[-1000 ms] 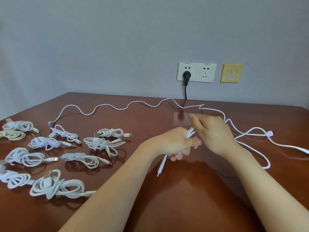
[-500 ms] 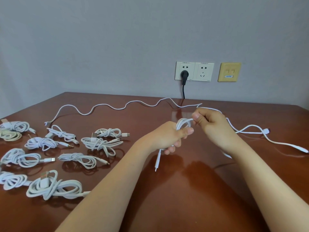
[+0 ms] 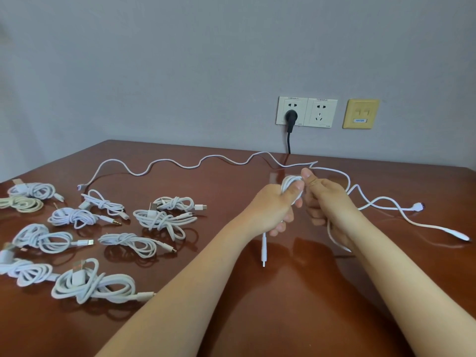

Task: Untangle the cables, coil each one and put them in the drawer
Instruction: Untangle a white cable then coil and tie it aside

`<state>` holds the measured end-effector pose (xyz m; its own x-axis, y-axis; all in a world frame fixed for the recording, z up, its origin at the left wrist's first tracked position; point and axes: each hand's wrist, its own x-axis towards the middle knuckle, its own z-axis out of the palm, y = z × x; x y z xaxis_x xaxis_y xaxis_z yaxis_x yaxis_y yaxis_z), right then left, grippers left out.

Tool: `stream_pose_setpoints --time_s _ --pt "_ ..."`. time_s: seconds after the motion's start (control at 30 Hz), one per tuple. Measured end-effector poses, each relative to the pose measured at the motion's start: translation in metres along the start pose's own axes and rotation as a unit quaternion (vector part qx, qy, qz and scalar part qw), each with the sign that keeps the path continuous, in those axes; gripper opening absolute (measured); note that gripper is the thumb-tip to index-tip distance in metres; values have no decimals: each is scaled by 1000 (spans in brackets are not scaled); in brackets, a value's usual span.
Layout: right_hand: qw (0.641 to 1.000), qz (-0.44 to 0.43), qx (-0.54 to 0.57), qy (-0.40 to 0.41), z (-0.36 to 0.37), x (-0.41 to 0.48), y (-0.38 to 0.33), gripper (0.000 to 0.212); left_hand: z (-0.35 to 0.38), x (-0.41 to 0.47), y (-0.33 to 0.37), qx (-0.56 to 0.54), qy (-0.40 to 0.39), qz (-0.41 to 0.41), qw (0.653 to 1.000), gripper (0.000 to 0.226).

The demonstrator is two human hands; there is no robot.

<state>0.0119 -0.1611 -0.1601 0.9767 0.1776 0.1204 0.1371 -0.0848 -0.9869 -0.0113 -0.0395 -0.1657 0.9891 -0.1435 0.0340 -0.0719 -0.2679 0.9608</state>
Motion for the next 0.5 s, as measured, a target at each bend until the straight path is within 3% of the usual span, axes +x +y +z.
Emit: stream_pose_setpoints --time_s 0.17,0.27,0.37,0.5 --pt "1000 -8 -11 8 9 -1 0 33 -5 6 -3 -122 99 1 988 42" --pt "999 4 -41 -22 13 -4 1 37 -9 6 -1 -161 111 25 980 38" --pt "995 32 -88 -35 16 -6 5 41 -4 4 2 -134 82 50 986 30" --pt "963 -24 -266 -41 13 -8 6 44 0 4 1 -61 86 48 993 25"
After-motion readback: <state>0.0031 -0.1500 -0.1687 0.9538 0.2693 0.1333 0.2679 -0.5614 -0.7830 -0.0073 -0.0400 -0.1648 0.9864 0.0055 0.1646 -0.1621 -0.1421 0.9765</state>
